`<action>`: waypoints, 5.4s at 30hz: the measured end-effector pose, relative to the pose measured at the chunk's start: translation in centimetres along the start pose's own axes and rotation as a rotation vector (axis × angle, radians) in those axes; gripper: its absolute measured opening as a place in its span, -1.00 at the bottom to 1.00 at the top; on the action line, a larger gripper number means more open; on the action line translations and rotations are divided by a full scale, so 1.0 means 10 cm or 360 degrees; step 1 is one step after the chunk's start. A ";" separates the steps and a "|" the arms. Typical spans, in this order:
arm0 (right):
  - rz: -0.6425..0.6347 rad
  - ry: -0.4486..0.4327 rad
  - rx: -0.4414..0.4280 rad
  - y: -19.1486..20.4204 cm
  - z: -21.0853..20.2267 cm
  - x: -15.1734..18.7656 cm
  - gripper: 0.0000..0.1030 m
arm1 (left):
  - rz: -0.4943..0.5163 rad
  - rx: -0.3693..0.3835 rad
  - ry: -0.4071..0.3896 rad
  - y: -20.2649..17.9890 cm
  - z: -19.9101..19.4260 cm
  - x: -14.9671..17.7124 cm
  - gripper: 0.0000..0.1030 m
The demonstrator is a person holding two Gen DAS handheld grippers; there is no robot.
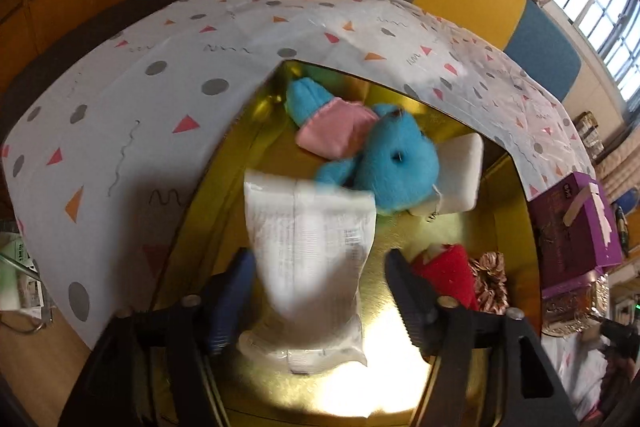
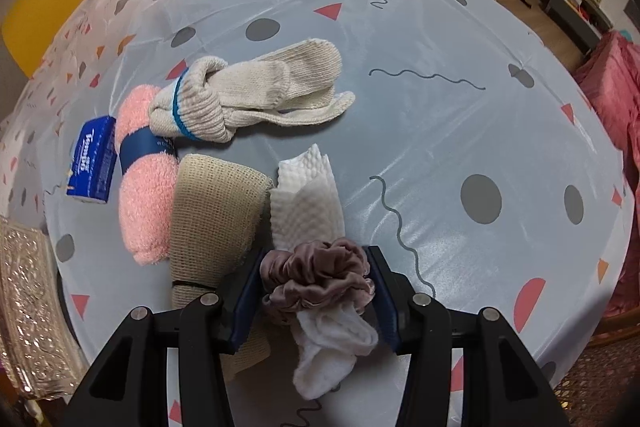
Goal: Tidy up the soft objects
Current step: 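Release the white packet into the gold tray with the left tool, then carry the scrunchie and white cloth to the gold tray and release with the right tool, then move both tools back to the remaining soft items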
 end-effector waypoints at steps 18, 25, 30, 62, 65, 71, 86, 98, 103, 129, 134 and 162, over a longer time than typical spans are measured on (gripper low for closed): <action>0.0019 -0.0011 -0.0114 0.13 -0.13 0.13 -0.21 | 0.0277 0.0136 -0.0214 -0.59 -0.57 0.35 0.66; 0.0025 -0.0057 -0.0157 0.09 -0.33 0.19 -0.21 | 0.0407 0.0196 -0.0169 -0.90 -0.56 0.51 0.66; 0.0072 -0.0119 -0.0153 -0.01 -0.43 0.13 -0.21 | 0.0471 0.0193 -0.0168 -1.00 -0.60 0.59 0.66; -0.1233 -0.0405 -0.0851 3.59 -1.91 1.11 -0.21 | 0.0464 0.0129 -0.0211 -0.80 -0.72 0.73 0.72; -0.1381 -0.0352 -0.0883 3.88 -1.92 1.50 -0.21 | 0.0411 0.0115 -0.0217 -0.67 -0.72 0.71 0.72; -0.1555 -0.0246 -0.0783 4.30 -1.63 2.03 -0.21 | 0.0321 0.0082 -0.0214 -0.44 -0.70 0.68 0.72; -0.1430 -0.0139 -0.0754 4.41 -1.16 1.99 0.50 | 0.0269 0.0065 -0.0196 -0.30 -0.67 0.69 0.72; -0.1476 -0.0443 -0.0842 3.97 -1.71 2.08 0.50 | 0.0334 0.0053 -0.0243 -0.46 -0.77 0.69 0.72; -0.1443 -0.0538 -0.0837 3.66 -1.80 2.06 0.50 | 0.0383 0.0057 -0.0254 -0.55 -0.82 0.70 0.73; -0.0525 -0.0674 -0.0484 1.32 -1.46 0.67 0.50 | 0.0791 0.0161 -0.0252 -1.47 -0.96 0.97 0.73; -0.0262 -0.0729 -0.0338 0.77 -1.31 0.37 0.50 | 0.0925 0.0211 -0.0282 -1.77 -1.05 1.03 0.73; 0.0492 -0.0458 -0.0657 -0.37 -0.74 0.18 0.50 | 0.1324 0.0397 0.0146 -4.49 -0.25 0.81 0.73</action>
Point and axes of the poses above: each gripper's, at about its wrist camera, not at the fingertips, and z roughly the way its jaws point, y to its left, x to its underside, the point moved 1 cm from there along z, roughly the way its jaws point, and after that the axes turned 5 degrees about y, right-handed, at the moved point
